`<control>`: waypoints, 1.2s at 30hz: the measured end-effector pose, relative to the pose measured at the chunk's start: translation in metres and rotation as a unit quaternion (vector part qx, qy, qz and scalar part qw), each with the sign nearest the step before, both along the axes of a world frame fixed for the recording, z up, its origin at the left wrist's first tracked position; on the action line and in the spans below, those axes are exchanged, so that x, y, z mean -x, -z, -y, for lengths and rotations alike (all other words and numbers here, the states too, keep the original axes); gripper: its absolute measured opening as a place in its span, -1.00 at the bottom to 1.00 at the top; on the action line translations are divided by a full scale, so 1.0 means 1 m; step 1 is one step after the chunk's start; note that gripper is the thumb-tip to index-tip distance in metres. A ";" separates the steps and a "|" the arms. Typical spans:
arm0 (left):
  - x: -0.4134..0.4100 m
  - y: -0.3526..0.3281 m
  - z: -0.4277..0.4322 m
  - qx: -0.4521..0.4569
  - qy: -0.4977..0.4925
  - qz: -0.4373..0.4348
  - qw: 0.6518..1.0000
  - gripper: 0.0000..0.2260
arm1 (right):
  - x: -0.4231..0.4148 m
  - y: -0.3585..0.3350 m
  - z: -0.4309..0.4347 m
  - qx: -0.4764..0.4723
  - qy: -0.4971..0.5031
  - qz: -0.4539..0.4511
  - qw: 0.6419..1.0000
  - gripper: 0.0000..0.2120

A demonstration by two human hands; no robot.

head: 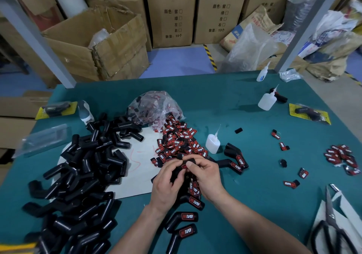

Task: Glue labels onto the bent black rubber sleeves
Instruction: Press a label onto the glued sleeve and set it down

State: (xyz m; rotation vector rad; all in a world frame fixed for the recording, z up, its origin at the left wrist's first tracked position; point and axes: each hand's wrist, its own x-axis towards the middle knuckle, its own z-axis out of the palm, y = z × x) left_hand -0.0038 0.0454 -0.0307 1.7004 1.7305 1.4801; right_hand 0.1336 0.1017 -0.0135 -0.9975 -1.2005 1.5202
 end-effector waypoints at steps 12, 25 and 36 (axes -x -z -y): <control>-0.002 0.000 0.001 -0.040 0.043 0.009 0.998 -0.80 | 0.001 -0.002 0.002 -0.011 -0.004 0.011 1.000 -0.80; 0.000 -0.006 -0.002 0.032 -0.010 0.127 0.991 -0.87 | -0.002 -0.005 -0.003 -0.033 -0.024 0.004 0.999 -0.85; 0.003 -0.007 -0.003 0.086 0.008 0.197 0.977 -0.77 | -0.004 -0.004 -0.005 -0.065 -0.043 0.039 0.996 -0.84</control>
